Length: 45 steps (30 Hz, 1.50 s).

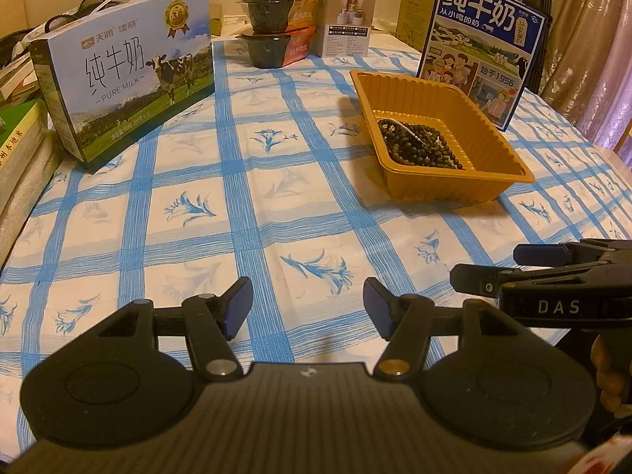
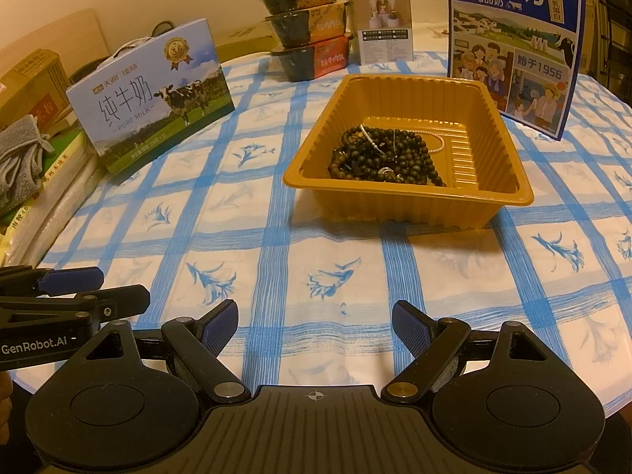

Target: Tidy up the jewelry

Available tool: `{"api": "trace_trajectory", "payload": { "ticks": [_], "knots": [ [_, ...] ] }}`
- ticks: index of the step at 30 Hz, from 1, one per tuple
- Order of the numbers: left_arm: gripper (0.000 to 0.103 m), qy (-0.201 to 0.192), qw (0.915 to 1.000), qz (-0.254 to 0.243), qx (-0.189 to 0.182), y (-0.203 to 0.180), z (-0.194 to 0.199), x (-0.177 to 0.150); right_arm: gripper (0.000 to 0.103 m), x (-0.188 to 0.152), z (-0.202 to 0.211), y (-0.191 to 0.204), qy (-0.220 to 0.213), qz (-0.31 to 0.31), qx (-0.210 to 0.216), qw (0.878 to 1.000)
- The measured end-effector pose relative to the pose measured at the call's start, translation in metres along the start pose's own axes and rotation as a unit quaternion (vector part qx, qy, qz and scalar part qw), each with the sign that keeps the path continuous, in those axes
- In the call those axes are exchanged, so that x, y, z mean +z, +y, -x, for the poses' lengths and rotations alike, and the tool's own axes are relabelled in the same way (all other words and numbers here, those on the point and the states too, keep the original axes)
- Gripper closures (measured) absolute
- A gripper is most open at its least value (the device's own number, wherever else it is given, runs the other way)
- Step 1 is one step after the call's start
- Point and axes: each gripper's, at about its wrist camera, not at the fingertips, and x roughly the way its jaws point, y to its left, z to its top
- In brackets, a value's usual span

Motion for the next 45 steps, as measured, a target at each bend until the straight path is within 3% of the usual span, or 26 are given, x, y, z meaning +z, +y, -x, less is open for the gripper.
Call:
{"api": "trace_trajectory", "payload": {
  "ticks": [45],
  "knots": [
    [0.044,-0.003,1.0000,0.000,-0.001,0.0009,0.0002,0.0000,0.018,0.0040,0.0009,0.0019,-0.001,0.003,0.000,1.000]
  ]
}}
